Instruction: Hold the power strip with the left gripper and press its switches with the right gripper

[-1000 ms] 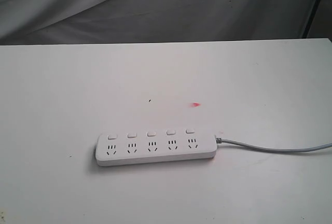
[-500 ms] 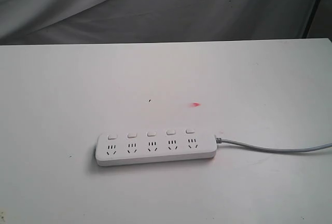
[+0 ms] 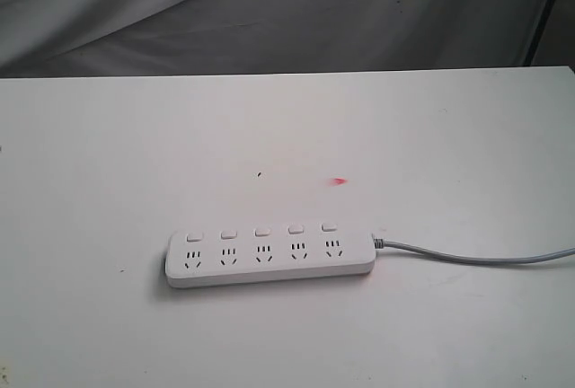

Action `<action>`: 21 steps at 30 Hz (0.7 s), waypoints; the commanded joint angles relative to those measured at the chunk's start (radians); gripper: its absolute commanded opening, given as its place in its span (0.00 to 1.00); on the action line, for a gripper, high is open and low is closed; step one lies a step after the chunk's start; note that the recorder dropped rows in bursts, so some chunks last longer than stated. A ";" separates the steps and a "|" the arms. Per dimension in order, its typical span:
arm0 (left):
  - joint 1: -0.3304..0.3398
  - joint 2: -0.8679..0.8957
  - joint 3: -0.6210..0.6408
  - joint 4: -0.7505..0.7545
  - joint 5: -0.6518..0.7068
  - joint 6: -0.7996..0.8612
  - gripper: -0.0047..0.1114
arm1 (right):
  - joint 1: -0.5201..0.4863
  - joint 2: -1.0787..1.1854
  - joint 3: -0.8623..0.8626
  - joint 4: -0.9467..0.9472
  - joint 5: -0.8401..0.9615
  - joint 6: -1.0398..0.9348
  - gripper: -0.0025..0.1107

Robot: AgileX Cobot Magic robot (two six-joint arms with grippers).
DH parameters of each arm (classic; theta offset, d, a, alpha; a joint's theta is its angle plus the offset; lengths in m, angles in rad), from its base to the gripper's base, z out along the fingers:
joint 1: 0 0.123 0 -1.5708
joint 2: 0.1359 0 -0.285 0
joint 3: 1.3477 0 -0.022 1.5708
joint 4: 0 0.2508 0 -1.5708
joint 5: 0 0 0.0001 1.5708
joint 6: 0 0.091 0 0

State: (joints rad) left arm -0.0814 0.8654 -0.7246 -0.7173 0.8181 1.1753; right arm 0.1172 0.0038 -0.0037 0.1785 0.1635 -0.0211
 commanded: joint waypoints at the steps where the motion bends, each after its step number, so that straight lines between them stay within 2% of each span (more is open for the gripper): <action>1: -0.004 0.200 -0.134 -0.113 0.067 0.279 0.04 | 0.001 -0.004 0.004 -0.004 0.004 0.001 0.02; 9: -0.004 0.482 -0.171 -0.189 0.231 0.652 0.04 | 0.001 -0.004 0.004 -0.004 0.004 0.001 0.02; 17: -0.004 0.668 -0.171 -0.192 0.220 0.820 0.04 | 0.001 -0.004 0.004 -0.004 0.004 0.001 0.02; 21: -0.011 0.718 -0.171 -0.192 0.173 0.825 0.04 | 0.001 -0.004 0.004 -0.004 0.004 0.001 0.02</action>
State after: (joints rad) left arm -0.0814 1.5564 -0.8894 -0.8876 1.0234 1.9809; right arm 0.1172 0.0038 -0.0037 0.1785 0.1635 -0.0211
